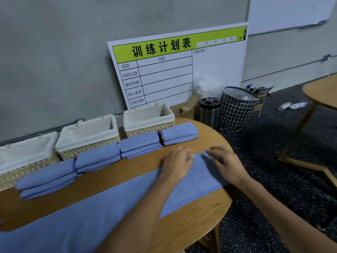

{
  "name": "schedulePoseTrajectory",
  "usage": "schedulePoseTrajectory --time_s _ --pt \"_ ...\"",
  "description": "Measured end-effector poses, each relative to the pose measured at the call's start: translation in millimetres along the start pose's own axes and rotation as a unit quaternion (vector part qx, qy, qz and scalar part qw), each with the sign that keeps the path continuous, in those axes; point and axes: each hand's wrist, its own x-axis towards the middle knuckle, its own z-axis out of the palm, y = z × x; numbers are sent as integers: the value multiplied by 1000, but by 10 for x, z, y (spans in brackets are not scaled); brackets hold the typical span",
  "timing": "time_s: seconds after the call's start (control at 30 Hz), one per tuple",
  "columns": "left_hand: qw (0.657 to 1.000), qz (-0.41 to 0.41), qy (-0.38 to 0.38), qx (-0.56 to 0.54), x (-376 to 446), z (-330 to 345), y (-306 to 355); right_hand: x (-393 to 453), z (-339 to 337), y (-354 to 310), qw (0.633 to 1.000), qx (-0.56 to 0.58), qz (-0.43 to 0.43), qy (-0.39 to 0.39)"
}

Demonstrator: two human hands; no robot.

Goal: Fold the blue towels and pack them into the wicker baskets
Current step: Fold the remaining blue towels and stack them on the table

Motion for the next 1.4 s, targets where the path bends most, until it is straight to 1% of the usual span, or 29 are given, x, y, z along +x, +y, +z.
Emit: schedulePoseTrajectory --time_s 0.07,0.13,0.17,0.23,0.3,0.4,0.47,0.6,0.7,0.8,0.9,1.03,1.07,1.17,1.2,1.27,1.4 --pt "1000 4 -25 -18 265 163 185 -21 -46 101 997 -55 18 60" --pt "999 1 -40 -19 486 294 343 -58 -90 188 988 -115 62 83" --pt "999 0 -45 -20 573 343 408 -76 -108 220 984 -125 95 83" --pt "998 -6 -51 -32 699 409 503 -114 -135 247 976 -115 167 72" --pt "996 -24 -65 -64 780 452 532 -146 -154 261 971 -88 216 50" --pt "989 -49 -84 -109 854 493 491 -195 -184 276 969 -42 241 20" --pt "982 -50 -91 -155 893 482 448 -230 -213 297 970 -18 241 31" --pt "961 -25 -105 -255 876 428 456 -280 -286 284 974 -10 219 54" --pt "946 -14 -107 -306 842 406 483 -269 -336 267 982 48 169 75" --pt "931 -9 -94 -351 833 313 478 -251 -392 160 984 81 127 95" --pt "920 -3 -70 -386 782 54 443 -219 -420 -96 984 121 80 107" --pt "883 -41 -47 -465 591 -390 222 -152 -347 -578 977 199 -15 81" --pt "868 -61 -47 -490 530 -518 133 -132 -309 -727 974 215 -25 72" --pt "809 -113 -66 -574 297 -930 -182 -65 -126 -1177 969 242 -42 41" --pt "796 -121 -66 -589 195 -1079 -301 -47 -47 -1324 966 252 -48 24" --pt "786 -136 -62 -600 -17 -1355 -572 -33 121 -1626 962 265 -63 -7" --pt "790 -169 -52 -587 -508 -1842 -1150 -104 481 -2278 951 284 -107 -53"
